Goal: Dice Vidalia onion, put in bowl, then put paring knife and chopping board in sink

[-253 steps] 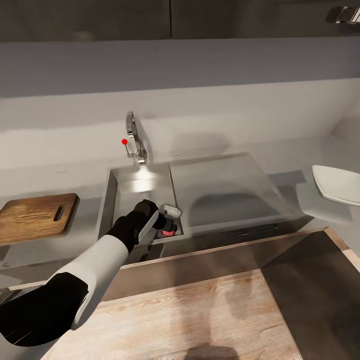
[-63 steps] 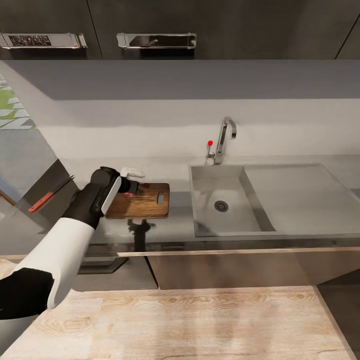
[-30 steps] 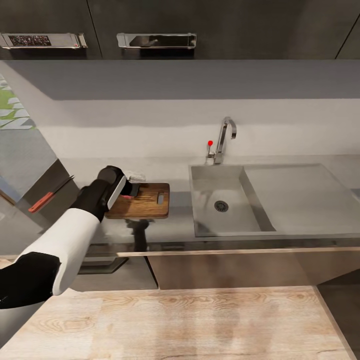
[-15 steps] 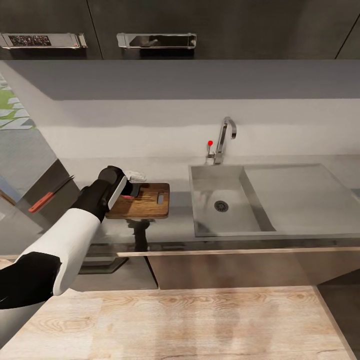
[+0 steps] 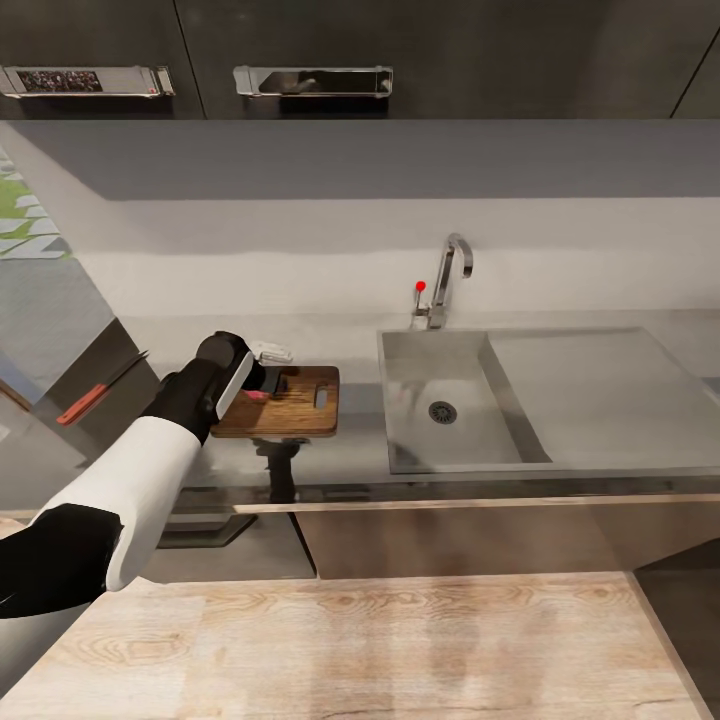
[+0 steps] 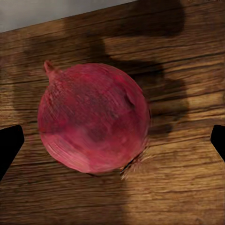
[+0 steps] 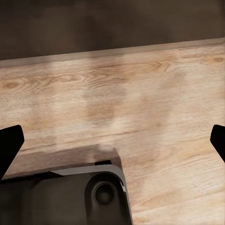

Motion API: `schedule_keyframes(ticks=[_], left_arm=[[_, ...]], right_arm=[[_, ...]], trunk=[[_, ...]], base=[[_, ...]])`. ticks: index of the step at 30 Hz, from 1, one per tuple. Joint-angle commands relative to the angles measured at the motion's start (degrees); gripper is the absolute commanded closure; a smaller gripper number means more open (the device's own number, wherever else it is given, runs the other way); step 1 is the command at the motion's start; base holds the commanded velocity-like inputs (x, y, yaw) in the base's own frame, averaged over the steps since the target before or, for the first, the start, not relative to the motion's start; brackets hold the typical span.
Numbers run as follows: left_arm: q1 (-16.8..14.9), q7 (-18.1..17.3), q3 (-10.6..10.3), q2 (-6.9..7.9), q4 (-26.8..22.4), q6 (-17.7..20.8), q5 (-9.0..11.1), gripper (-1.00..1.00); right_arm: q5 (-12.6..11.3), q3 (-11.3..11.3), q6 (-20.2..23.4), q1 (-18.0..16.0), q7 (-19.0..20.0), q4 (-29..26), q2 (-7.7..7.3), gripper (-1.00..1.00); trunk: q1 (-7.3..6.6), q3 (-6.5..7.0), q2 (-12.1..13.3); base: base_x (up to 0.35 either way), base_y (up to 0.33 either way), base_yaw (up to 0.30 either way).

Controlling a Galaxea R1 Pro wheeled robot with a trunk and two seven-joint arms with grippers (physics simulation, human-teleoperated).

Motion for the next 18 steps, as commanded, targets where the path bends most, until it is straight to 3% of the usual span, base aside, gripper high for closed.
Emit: schedule_keyframes(ticks=[1, 18], left_arm=[[-0.1, 0.0, -0.2, 0.04, 0.0, 0.2, 0.2, -1.0], [-0.1, 0.0, 0.1, 0.04, -1.4, 0.4, 0.0, -1.0]], right_arm=[[0.6, -0.3, -0.1, 0.0, -0.4, 0.0, 0.02, -1.0], [0.6, -0.3, -0.1, 0.0, -0.5, 0.0, 0.02, -1.0]], trunk=[[0.03, -0.09, -0.1], [0.03, -0.09, -0.1]], base=[[0.0, 0.0, 0.0], [0.0, 0.0, 0.0]])
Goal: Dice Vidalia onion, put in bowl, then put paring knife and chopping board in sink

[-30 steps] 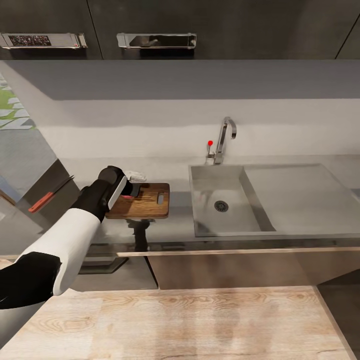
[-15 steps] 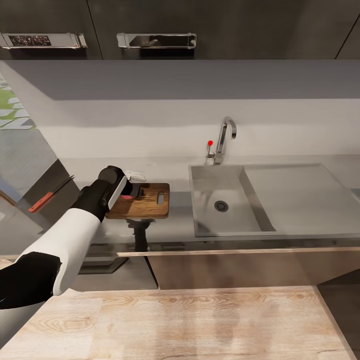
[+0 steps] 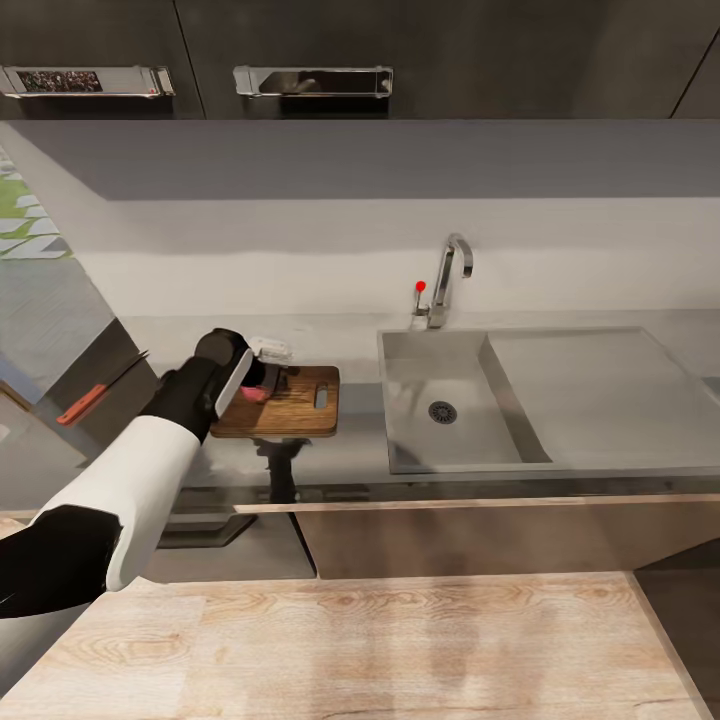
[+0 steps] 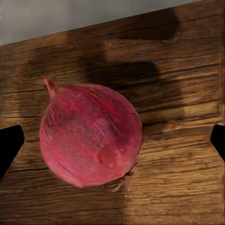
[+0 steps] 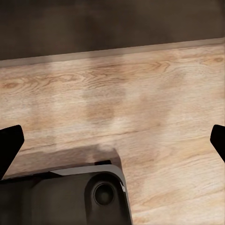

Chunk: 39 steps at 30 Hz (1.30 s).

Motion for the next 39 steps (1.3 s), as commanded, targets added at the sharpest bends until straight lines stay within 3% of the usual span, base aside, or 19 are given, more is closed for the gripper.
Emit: schedule_keyframes(ticks=[1, 7, 11, 16, 26, 39], left_arm=[[0.0, 0.0, -0.1, 0.04, -1.0, 0.3, 0.2, -1.0], [0.0, 0.1, -0.1, 0.49, -14.1, 0.5, 0.2, -1.0], [0.0, 0.1, -0.2, 0.76, -16.7, 0.5, 0.2, -1.0], [0.0, 0.1, -0.2, 1.75, -17.0, 0.5, 0.1, -1.0], [0.0, 0.1, -0.4, 1.89, -16.6, 0.5, 0.1, -1.0], [0.0, 0.1, -0.5, 1.64, -10.7, 0.3, 0.2, -1.0]], right_arm=[[0.6, -0.3, -0.1, 0.0, -0.4, 0.0, 0.02, -1.0], [0.6, -0.3, -0.1, 0.0, -0.4, 0.0, 0.02, -1.0], [0.6, -0.3, -0.1, 0.0, -0.4, 0.0, 0.02, -1.0], [0.6, -0.3, -0.1, 0.0, -0.4, 0.0, 0.01, -1.0], [0.6, -0.3, -0.1, 0.0, -0.4, 0.0, 0.02, -1.0], [0.6, -0.3, -0.1, 0.0, -0.4, 0.0, 0.02, -1.0]], trunk=[[0.03, -0.09, -0.1], [0.03, -0.09, -0.1], [0.03, -0.09, -0.1], [0.03, -0.09, -0.1], [0.03, -0.09, -0.1], [0.03, -0.09, -0.1]], base=[[0.0, 0.0, 0.0], [0.0, 0.0, 0.0], [-0.002, 0.0, 0.0], [-0.217, 0.0, 0.0], [-0.33, 0.0, 0.0], [-0.334, 0.0, 0.0]])
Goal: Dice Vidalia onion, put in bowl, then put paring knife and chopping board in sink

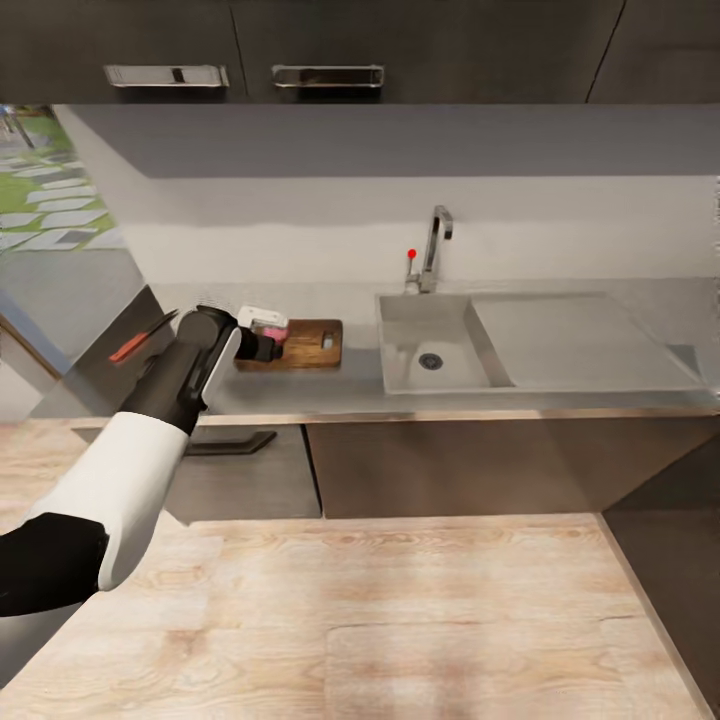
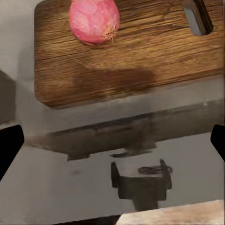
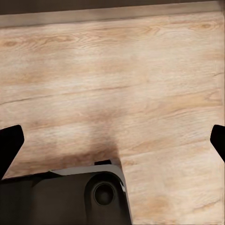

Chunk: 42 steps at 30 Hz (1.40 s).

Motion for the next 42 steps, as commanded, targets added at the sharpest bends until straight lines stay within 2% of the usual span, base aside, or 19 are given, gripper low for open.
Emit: schedule_keyframes(ticks=[1, 19, 27, 33, 36, 38, 39, 40, 41, 42], left_arm=[[-0.1, 0.0, -0.2, 0.07, 0.2, 0.2, 0.2, -1.0], [0.0, 0.0, -0.2, -0.04, 2.0, 0.2, 0.3, -1.0], [0.0, 0.0, -0.2, -0.17, 8.4, 0.1, 0.4, -1.0], [0.1, -0.4, -0.2, -0.24, 17.9, -0.5, 0.5, -1.0], [0.1, -0.5, -0.2, -0.43, 23.5, -3.6, 0.6, -1.0], [0.1, -0.6, -0.2, -0.75, 30.9, -8.5, 1.1, -1.0], [0.1, -0.6, -0.2, -1.18, 35.8, -12.3, 1.5, -1.0], [0.1, -0.6, -0.1, -1.99, 42.5, -18.7, 1.9, -1.0], [0.1, -0.6, -0.1, -3.07, 50.3, -28.9, 2.3, -1.0], [0.4, -0.4, -0.1, -3.48, 52.9, -34.6, 2.5, -1.0]], right_arm=[[0.6, -0.3, -0.1, 0.0, -0.4, 0.0, 0.03, -1.0], [0.6, -0.3, -0.1, 0.0, -0.4, 0.0, 0.0, -1.0], [0.6, -0.3, -0.1, 0.0, -0.4, 0.0, -0.06, -1.0], [0.6, -0.3, -0.1, 0.0, -0.4, 0.0, -0.06, -1.0], [0.6, -0.3, -0.1, 0.0, -0.4, 0.0, -0.08, -1.0], [0.6, -0.3, -0.1, 0.0, -0.4, 0.0, -0.12, -1.0], [0.6, -0.3, -0.1, 0.0, -0.4, 0.0, -0.13, -1.0], [0.6, -0.3, -0.1, 0.0, -0.4, 0.0, -0.14, -1.0], [0.6, -0.3, -0.1, 0.0, -0.4, 0.0, -0.17, -1.0], [0.6, -0.3, -0.1, 0.0, -0.3, 0.0, -0.23, -1.0]], trunk=[[0.0, -0.1, -0.1], [0.0, -0.1, -0.1], [0.0, -0.1, -0.1], [0.0, -0.1, -0.1], [0.0, -0.1, -0.1], [0.0, -0.1, -0.1], [0.0, -0.1, -0.1], [0.0, -0.1, -0.1], [0.0, -0.1, -0.1], [0.0, -0.1, -0.1]], base=[[-0.335, 0.0, 0.0], [-0.335, 0.0, 0.0], [-0.138, 0.0, 0.0], [-0.008, 0.0, 0.0], [0.0, 0.0, 0.0], [0.0, 0.0, 0.0], [0.0, 0.0, 0.0], [0.0, 0.0, 0.0], [0.0, 0.0, 0.0], [0.0, 0.0, 0.0]])
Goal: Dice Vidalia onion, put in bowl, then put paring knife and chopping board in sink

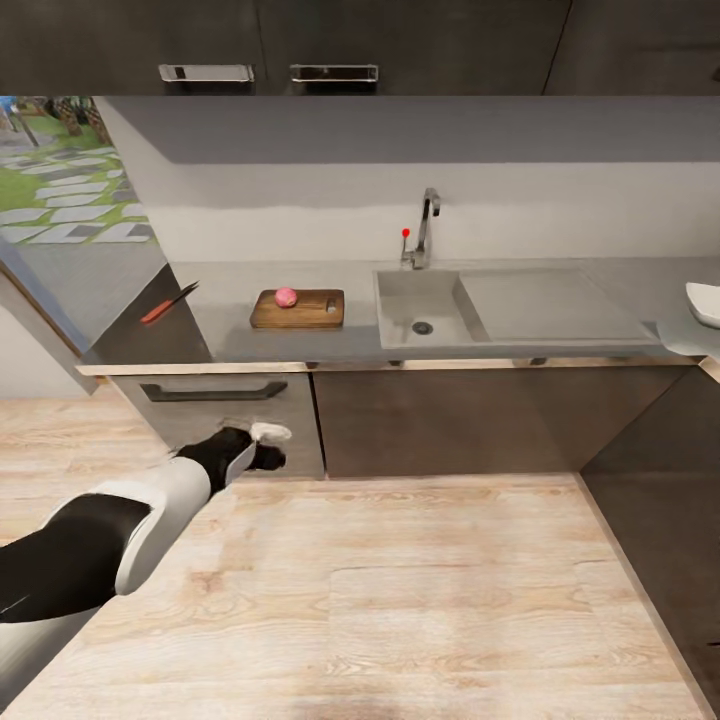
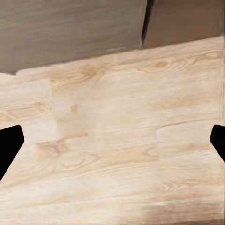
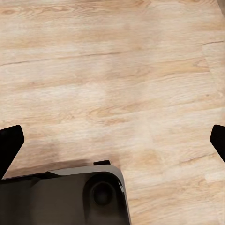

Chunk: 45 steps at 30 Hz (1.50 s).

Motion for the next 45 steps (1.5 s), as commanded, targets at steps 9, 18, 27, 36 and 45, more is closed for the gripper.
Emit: schedule_keyframes(ticks=[9, 18, 27, 36, 45], left_arm=[[16.6, -0.3, -0.4, 0.5, 5.2, -18.4, 0.8, -1.0], [33.3, -0.3, -0.3, 5.82, 5.3, -37.7, 0.8, -1.0], [38.8, 6.6, -0.3, 7.2, 5.4, -60.3, 2.3, -1.0], [40.1, 14.0, -0.3, 4.79, 5.3, -62.8, 2.9, -1.0], [40.1, 14.1, -0.1, 4.54, 5.3, -61.8, 2.9, -1.0]], right_arm=[[0.7, -0.3, -0.1, 0.0, -0.3, 0.0, -0.08, -1.0], [0.6, -0.6, 14.7, -0.1, -0.1, -11.6, -1.99, -1.0], [0.4, -0.7, 22.3, -0.1, 6.5, -20.5, -2.4, -1.0], [0.3, -0.8, 20.0, -0.1, 7.4, -20.1, -2.46, -1.0], [0.3, -0.8, 19.7, -0.1, 7.4, -20.1, -2.38, -1.0]], trunk=[[0.02, -0.08, -0.1], [0.02, -0.08, -0.1], [0.02, -0.08, -0.1], [0.02, -0.08, -0.1], [0.02, -0.08, -0.1]], base=[[0.0, 0.0, 0.0], [0.0, 0.0, 0.0], [0.0, 0.0, 0.0], [0.0, 0.0, 0.0], [0.0, 0.0, 0.0]])
